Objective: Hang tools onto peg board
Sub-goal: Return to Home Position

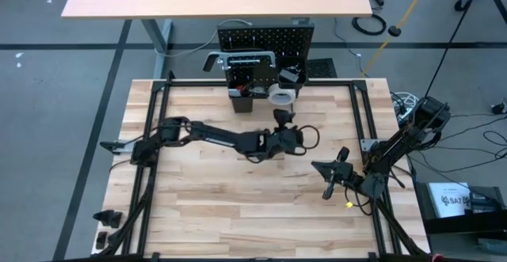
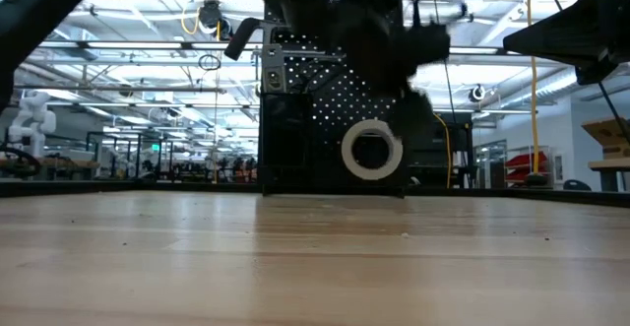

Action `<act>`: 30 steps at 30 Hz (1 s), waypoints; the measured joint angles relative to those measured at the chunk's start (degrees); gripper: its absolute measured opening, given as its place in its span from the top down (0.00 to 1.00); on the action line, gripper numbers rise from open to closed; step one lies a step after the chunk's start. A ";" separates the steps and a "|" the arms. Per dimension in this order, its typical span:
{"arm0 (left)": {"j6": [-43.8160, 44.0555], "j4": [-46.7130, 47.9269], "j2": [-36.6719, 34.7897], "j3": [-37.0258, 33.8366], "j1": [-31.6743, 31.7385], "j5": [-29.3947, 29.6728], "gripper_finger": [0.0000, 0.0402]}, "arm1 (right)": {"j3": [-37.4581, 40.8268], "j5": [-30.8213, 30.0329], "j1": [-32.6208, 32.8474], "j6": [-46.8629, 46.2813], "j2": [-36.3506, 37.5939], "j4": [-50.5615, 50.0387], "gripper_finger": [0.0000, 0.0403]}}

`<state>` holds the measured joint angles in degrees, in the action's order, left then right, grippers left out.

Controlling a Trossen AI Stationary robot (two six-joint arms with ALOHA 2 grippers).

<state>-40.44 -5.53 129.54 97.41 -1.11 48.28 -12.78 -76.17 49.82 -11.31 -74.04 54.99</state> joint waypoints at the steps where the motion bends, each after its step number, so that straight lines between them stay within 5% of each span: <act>1: 1.66 1.39 -1.21 -0.01 -0.58 -0.11 0.31 | 0.02 0.00 -0.01 0.00 0.00 0.00 1.00; 14: 30.14 25.13 -24.42 -5.43 -5.52 -7.19 0.31 | -1.89 0.92 -0.17 3.09 -0.02 3.40 1.00; 23: 39.67 22.58 -45.38 -27.39 -10.59 -7.15 0.31 | -11.66 6.43 -5.51 18.25 1.44 3.98 1.00; 30: 43.03 13.36 -60.62 -41.87 -16.06 -7.17 0.31 | -12.02 10.29 -7.18 20.89 10.83 -1.09 1.00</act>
<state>2.59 7.83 68.92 55.53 -17.17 41.11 -24.80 -65.88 42.64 9.58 -63.21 53.90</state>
